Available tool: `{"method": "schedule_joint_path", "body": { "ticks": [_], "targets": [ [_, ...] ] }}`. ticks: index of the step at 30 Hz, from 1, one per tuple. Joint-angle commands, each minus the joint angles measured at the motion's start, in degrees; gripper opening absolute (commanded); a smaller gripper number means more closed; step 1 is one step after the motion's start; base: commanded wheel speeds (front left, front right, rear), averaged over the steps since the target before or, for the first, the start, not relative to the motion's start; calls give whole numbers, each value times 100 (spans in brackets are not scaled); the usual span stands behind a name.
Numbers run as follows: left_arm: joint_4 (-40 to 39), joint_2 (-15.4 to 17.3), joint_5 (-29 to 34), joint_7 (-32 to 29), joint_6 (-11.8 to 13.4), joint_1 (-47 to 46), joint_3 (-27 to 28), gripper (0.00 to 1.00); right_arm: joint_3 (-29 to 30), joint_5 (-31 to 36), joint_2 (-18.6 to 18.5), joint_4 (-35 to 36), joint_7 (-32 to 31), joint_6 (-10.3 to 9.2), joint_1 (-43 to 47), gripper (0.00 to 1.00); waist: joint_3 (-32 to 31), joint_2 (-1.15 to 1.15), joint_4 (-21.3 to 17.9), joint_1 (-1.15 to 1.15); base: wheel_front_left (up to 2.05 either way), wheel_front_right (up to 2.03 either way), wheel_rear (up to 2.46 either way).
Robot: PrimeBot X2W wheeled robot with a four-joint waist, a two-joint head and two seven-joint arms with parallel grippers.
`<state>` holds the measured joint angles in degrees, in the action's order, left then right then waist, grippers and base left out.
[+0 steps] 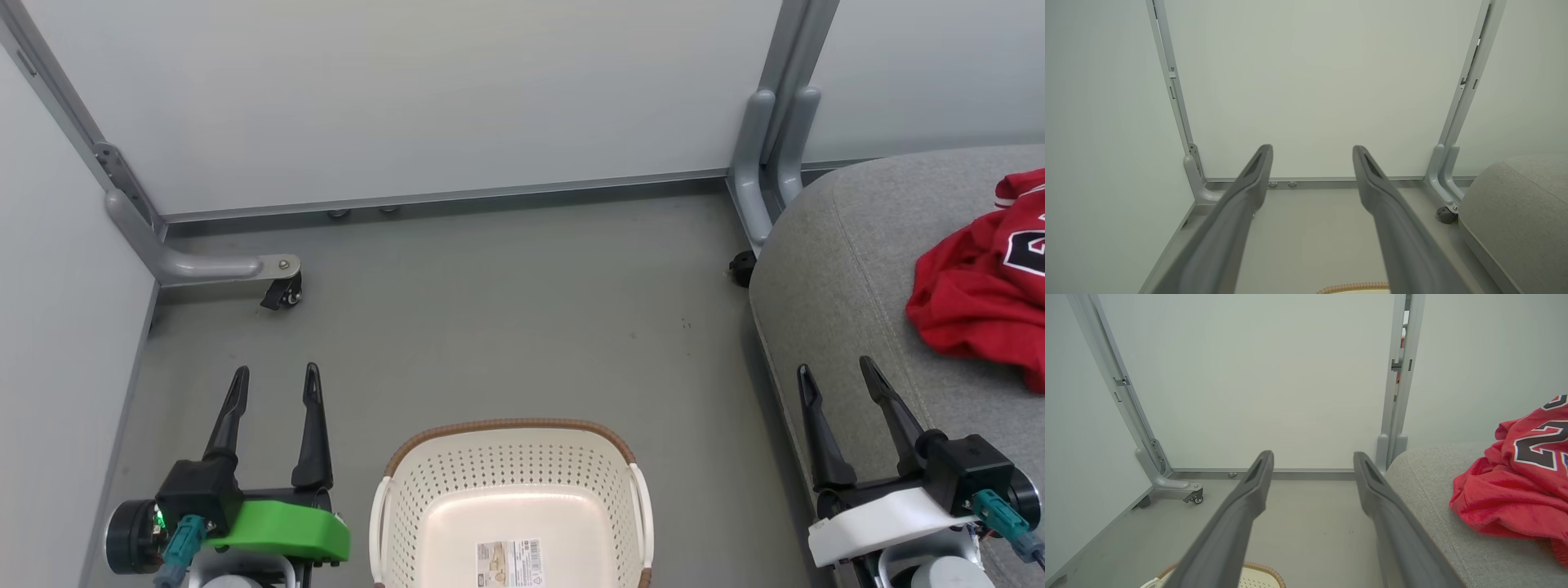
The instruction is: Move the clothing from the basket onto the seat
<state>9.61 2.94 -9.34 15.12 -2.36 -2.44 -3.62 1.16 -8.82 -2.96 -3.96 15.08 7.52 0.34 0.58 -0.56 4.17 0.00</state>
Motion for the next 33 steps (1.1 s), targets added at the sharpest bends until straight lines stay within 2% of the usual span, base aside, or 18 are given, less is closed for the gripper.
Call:
{"method": "schedule_joint_path", "body": {
  "ticks": [1, 4, 5, 10, 33],
  "targets": [
    [15, -3, 68, 4, 6, 67, 18, 100, 12, 33, -1, 31, 13, -6, 58, 100, -11, 56, -11, 0, 0, 0, 0],
    [29, -3, 75, 3, 8, 83, 11, 100, 1, 34, -1, 17, 13, -6, 57, 100, -23, 56, -28, 0, 0, 0, 0],
    [17, -1, 11, 0, 2, 4, 2, 0, -7, -1, 9, -2, 0, 0, 1, 0, -22, 0, -27, 0, 0, 0, 0],
    [252, -15, -113, -33, -4, 13, 2, 0, -25, -107, 52, -220, -28, 1, 55, 0, -26, 0, -34, 0, 0, 0, 0],
    [297, -10, -2477, -647, -154, -116, 297, 0, 84, -2540, -10, -438, -600, 0, -166, 0, -29, 11, -104, 0, 0, 0, 0]
  ]
}}
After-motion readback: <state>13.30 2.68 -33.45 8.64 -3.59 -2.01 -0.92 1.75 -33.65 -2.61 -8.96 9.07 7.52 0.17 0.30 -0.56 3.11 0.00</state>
